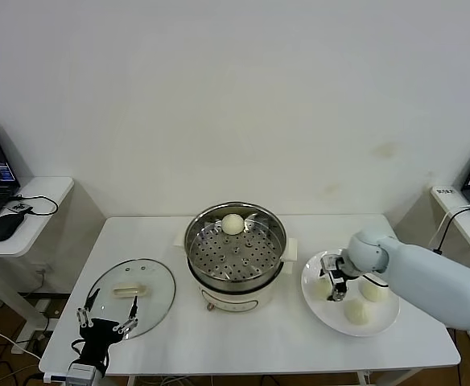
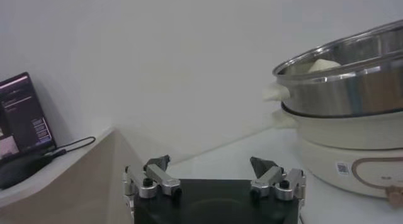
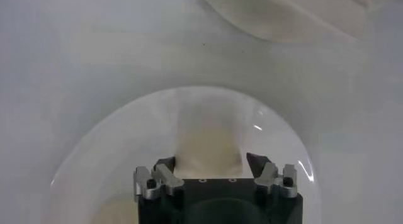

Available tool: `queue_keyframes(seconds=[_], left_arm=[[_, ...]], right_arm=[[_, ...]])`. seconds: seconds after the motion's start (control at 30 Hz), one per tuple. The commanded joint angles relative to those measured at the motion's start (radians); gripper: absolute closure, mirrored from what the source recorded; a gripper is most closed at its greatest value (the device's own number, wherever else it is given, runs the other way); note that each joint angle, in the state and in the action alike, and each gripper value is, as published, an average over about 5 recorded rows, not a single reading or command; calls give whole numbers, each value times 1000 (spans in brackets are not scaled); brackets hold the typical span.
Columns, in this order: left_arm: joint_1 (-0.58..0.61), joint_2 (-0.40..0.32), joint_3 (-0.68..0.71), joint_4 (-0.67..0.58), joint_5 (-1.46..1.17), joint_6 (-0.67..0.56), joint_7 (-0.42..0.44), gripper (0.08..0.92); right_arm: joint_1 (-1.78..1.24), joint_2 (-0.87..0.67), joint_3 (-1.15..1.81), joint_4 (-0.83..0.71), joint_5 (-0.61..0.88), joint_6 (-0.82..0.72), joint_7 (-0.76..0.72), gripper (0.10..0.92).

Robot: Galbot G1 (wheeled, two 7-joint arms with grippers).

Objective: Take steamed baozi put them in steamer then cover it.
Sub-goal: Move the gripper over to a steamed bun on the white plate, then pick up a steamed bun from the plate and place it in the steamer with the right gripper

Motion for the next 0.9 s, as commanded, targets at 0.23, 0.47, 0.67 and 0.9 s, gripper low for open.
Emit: queue_keyframes(seconds=[0.23,0.47,0.67,0.9], left_arm=[[3,-2,-3,-5,0,0,0,177],[4,1,-5,-10,0,1,0,177],[0,9,-3,-15,-2,1,0,177],[-5,19,3,-22,-8,1,1,177]], right_arm=[[14,-7,8,-3,-6,11,-34,438],[103,-63,-5,43,46,21,-73,520],[352,-131,-124,107,163,17,-99,514],[700,-111,-312,149,343,-14,-102,508]])
